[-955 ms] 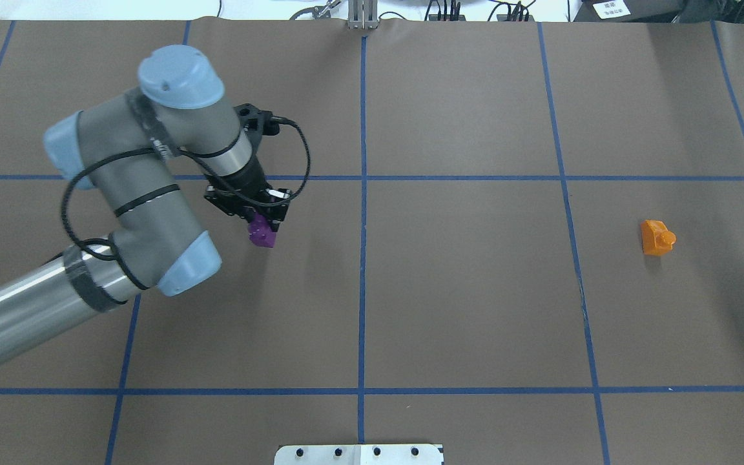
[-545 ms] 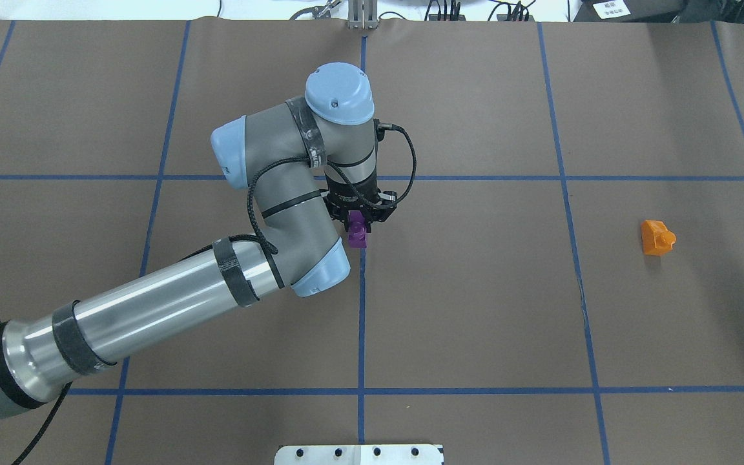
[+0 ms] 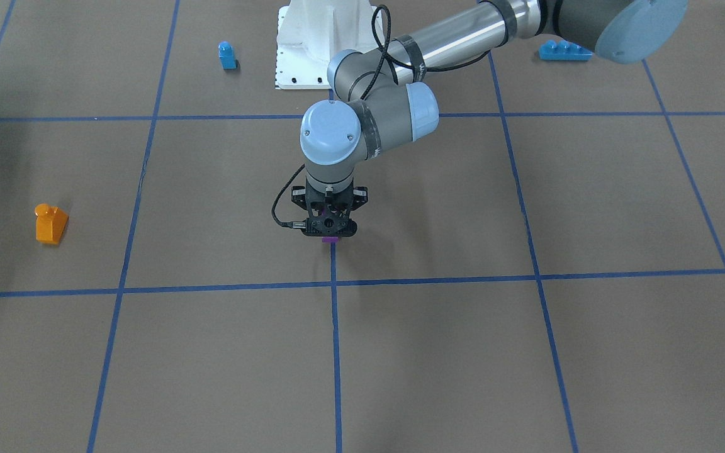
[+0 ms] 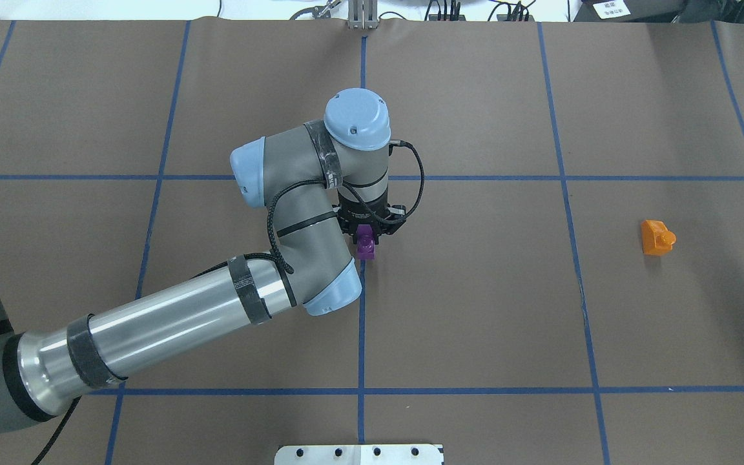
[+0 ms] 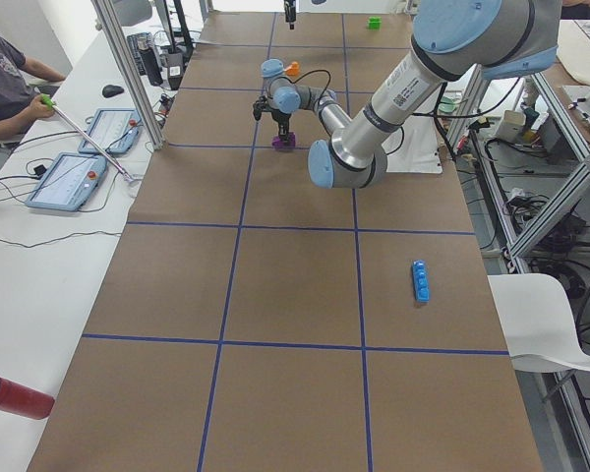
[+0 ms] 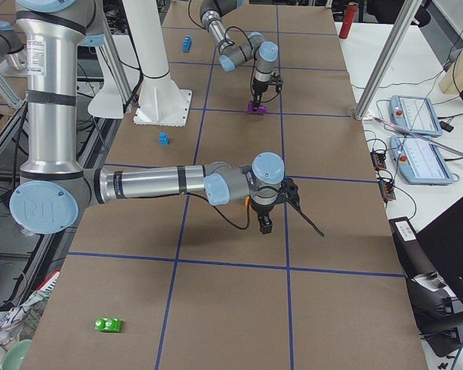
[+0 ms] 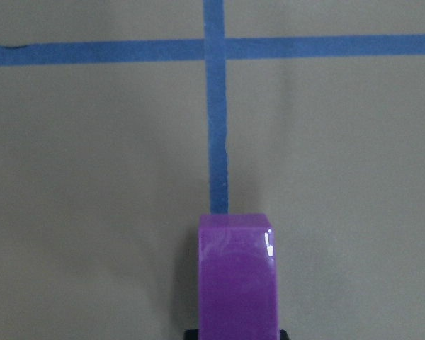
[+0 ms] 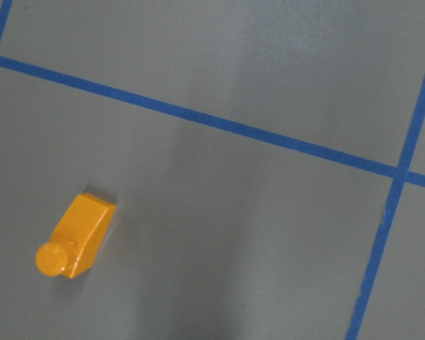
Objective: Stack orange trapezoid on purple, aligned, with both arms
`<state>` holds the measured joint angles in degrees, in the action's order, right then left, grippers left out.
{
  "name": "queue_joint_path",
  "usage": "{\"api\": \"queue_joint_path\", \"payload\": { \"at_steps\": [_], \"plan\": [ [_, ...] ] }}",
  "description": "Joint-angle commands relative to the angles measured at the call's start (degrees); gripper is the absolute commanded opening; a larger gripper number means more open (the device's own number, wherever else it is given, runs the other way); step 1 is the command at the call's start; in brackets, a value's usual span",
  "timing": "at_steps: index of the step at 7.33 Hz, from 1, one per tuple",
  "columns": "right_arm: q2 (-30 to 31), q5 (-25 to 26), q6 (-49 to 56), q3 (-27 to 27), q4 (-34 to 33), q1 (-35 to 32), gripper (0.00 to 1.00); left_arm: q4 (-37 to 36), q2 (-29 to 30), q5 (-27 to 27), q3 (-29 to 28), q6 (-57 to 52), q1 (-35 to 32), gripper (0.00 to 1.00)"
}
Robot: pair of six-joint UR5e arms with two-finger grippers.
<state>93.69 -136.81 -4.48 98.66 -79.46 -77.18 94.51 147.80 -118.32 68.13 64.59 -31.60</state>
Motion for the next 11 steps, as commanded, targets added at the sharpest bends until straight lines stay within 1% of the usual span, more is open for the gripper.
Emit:
{"api": "queue_joint_path", "payload": {
  "at_steps": [1,4,5,6,7,8,9,10,11],
  "plan": [
    [-0.09,0.05,0.0,-0.05,0.0,0.19,1.0,0.06,-0.14,0.45,-0.36,0.01,-0.04,0.0],
    [-0.17,0.23,0.09,-0.14,0.0,0.62,1.0,0.06,-0.14,0.45,-0.46,0.01,-0.13,0.0],
    [-0.17,0.31,0.09,-0.14,0.0,0.89,1.0,0.15,-0.14,0.45,-0.46,-0.08,-0.13,0.2],
    [-0.17,0.4,0.09,-0.14,0.0,1.06,1.0,0.15,-0.14,0.45,-0.46,-0.08,-0.13,0.48],
    [-0.17,0.49,0.09,-0.31,0.0,1.33,1.0,0.15,-0.14,0.45,-0.46,-0.17,-0.13,0.63],
    [-0.26,0.58,0.09,-0.57,0.0,1.94,1.0,0.32,-0.14,0.45,-0.46,-0.17,-0.13,0.82],
    [-0.35,0.58,-0.87,-0.58,0.0,2.38,1.0,0.59,-0.06,0.45,-0.37,0.0,-0.22,0.99],
    [-0.87,0.93,-6.01,-0.58,0.09,4.04,1.0,0.94,0.03,0.45,0.15,0.27,-1.09,0.99],
    [-1.92,2.93,-13.28,-0.58,1.22,6.23,1.0,0.77,0.12,0.72,1.12,0.44,-1.71,0.99]
  ]
}}
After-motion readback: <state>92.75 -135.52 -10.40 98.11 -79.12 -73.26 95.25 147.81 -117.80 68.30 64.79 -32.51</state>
